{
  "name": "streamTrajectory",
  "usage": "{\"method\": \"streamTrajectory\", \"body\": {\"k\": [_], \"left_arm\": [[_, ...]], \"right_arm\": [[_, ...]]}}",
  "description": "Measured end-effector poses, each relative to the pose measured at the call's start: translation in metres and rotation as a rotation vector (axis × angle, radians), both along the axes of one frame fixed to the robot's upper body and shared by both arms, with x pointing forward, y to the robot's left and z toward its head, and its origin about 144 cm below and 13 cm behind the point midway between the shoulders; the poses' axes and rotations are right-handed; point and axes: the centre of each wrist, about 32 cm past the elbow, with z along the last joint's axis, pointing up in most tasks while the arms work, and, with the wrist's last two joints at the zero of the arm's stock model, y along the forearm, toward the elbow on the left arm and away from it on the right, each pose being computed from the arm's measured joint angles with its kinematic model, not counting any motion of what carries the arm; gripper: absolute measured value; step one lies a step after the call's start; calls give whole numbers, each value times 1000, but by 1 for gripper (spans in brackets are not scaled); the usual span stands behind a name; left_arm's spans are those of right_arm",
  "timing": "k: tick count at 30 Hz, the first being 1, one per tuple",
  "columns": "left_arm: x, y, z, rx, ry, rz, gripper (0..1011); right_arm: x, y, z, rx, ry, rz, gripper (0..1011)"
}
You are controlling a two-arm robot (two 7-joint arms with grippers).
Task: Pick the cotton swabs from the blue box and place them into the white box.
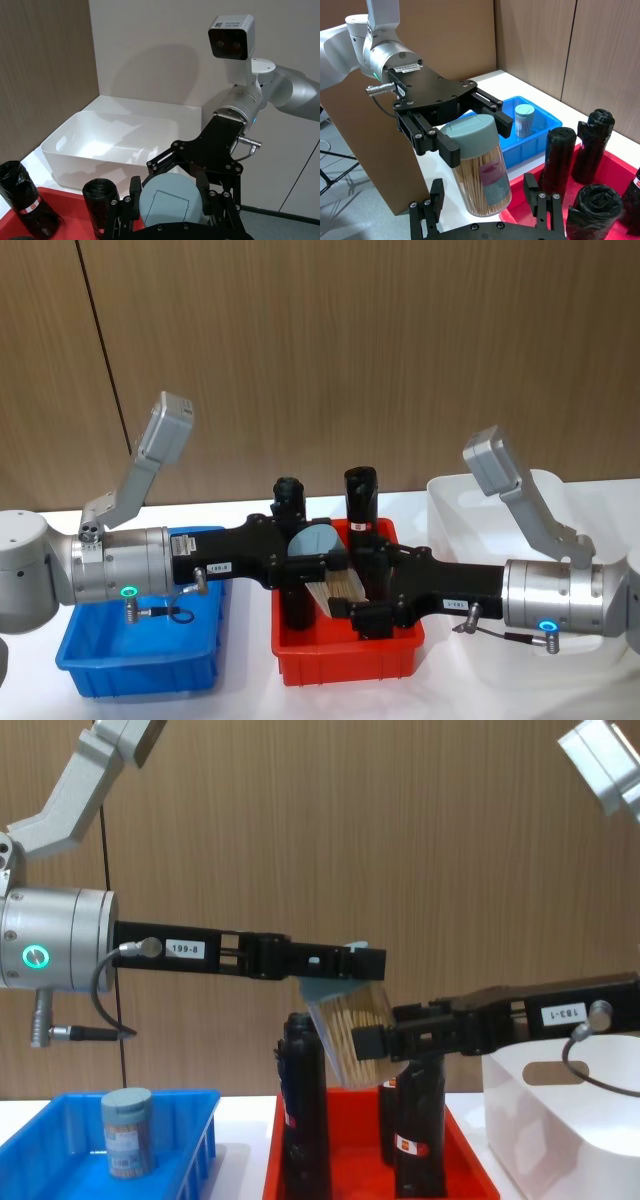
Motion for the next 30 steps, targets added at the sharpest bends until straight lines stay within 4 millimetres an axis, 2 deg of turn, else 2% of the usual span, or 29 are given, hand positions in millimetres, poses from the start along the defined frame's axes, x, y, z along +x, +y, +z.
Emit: {"method": "streamTrajectory", "body": {"k": [30], "left_arm": [[0, 0, 0, 0, 0, 0, 669]], "right_arm": [[4, 12, -5, 9, -4, 19, 1002]]}}
